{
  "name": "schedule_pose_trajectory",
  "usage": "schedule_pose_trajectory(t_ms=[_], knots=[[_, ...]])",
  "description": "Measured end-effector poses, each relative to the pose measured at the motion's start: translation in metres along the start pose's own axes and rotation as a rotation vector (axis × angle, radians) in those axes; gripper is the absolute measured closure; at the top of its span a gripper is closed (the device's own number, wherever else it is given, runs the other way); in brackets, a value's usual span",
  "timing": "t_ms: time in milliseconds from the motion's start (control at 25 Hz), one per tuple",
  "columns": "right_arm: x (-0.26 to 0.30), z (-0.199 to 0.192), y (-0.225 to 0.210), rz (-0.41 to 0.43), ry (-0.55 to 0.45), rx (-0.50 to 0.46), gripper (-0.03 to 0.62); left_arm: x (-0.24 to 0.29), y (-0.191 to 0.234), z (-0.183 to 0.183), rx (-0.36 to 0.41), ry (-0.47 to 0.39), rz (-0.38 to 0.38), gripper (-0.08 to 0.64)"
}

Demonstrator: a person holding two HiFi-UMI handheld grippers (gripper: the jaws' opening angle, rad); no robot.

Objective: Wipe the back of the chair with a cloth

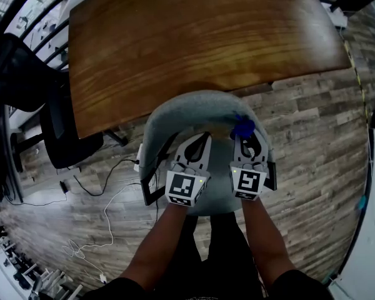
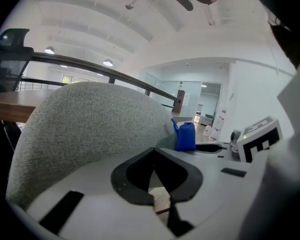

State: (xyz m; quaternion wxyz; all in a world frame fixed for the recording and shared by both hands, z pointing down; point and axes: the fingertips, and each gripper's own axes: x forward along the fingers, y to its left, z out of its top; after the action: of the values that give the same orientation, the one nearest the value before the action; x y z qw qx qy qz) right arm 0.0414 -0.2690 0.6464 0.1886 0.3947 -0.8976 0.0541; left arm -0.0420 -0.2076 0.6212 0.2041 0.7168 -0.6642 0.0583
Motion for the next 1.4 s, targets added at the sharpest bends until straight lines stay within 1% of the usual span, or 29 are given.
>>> schedule_pose_trajectory(t_ms=[80, 240, 400, 600, 680, 840, 960, 1120, 1200, 1280, 1400], knots=[[0.002, -0.002, 0.021, 0.061, 0.005, 0.006, 0.472, -0.006, 0.007, -0.002, -0.015, 0.001, 0.011, 0.554], [0.002, -0.004, 0.072, 0.196, -0.005, -0.023, 0.472, -0.025, 0.025, -0.015, -0.034, 0.008, 0.055, 0.554], [0.006, -0.006, 0.121, 0.309, -0.008, -0.052, 0.472, -0.048, 0.051, -0.031, -0.067, 0.016, 0.132, 0.554], [0.011, -0.012, 0.178, 0.415, 0.004, -0.098, 0.472, -0.08, 0.085, -0.055, -0.11, 0.031, 0.223, 0.554], [0.009, -0.016, 0.198, 0.457, 0.003, -0.099, 0.472, -0.096, 0.095, -0.063, -0.129, 0.038, 0.265, 0.554], [0.011, -0.033, 0.231, 0.564, 0.023, -0.111, 0.472, -0.117, 0.113, -0.079, -0.19, 0.032, 0.359, 0.554], [0.014, -0.041, 0.245, 0.607, 0.026, -0.14, 0.472, -0.128, 0.119, -0.089, -0.223, 0.024, 0.418, 0.554], [0.019, -0.043, 0.259, 0.653, 0.016, -0.176, 0.472, -0.138, 0.13, -0.092, -0.239, 0.002, 0.474, 0.554], [0.023, -0.044, 0.266, 0.669, 0.011, -0.193, 0.472, -0.14, 0.134, -0.092, -0.247, -0.014, 0.483, 0.554], [0.027, -0.046, 0.271, 0.673, 0.008, -0.201, 0.472, -0.14, 0.134, -0.092, -0.252, -0.026, 0.476, 0.554], [0.035, -0.047, 0.276, 0.652, 0.006, -0.191, 0.472, -0.14, 0.134, -0.095, -0.253, -0.032, 0.476, 0.554]])
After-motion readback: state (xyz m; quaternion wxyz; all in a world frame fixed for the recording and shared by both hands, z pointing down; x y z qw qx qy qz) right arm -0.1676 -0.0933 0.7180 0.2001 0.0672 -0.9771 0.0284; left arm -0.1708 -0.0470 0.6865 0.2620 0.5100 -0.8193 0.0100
